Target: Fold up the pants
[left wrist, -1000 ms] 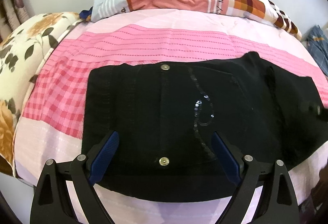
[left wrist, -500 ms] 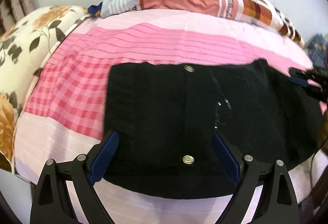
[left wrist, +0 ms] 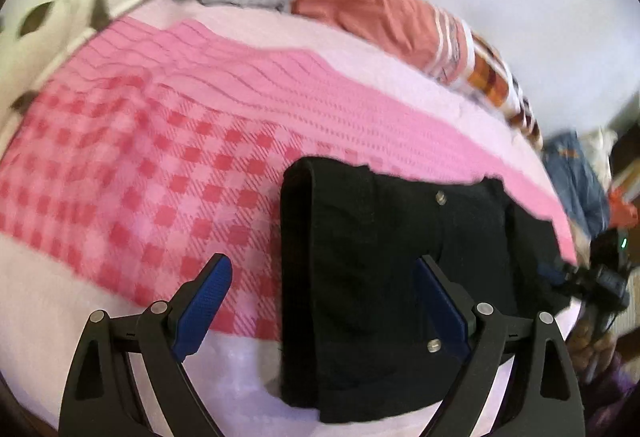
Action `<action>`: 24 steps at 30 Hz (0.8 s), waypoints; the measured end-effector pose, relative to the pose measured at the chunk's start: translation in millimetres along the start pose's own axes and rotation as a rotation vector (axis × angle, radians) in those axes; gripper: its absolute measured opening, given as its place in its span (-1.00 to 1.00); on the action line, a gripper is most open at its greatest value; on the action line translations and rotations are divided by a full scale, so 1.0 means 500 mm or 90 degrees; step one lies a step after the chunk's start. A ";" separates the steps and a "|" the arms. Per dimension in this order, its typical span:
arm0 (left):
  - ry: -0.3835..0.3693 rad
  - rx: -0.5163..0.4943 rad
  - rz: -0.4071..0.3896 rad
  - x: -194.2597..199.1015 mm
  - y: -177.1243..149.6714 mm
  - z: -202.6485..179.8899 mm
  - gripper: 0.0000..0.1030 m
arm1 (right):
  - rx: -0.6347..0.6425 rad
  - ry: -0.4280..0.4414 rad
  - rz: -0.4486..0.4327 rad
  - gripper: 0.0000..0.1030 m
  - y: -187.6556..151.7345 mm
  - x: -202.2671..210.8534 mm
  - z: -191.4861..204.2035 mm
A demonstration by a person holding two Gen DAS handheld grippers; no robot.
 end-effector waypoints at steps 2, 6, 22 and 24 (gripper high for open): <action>-0.011 -0.027 0.036 -0.030 0.003 -0.001 0.77 | -0.004 0.003 0.000 -0.01 -0.001 -0.001 0.006; -0.051 -0.074 0.067 -0.066 0.007 -0.011 0.77 | -0.007 0.003 0.007 0.07 -0.001 -0.005 0.014; -0.206 -0.152 0.191 -0.114 0.050 -0.046 0.82 | -0.041 0.010 0.025 0.39 -0.012 -0.027 0.049; -0.205 -0.232 0.203 -0.121 0.035 -0.067 1.00 | -0.037 0.009 0.033 0.43 -0.015 -0.034 0.057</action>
Point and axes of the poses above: each gripper's, at about its wrist camera, not at the fingertips, and x roughly against the way its jaws point, z to its left, y to its top, the point moved 1 cm from there along -x, roughly the way its jaws point, and after that the axes turned 8 degrees about -y, right-handed, at the moved point
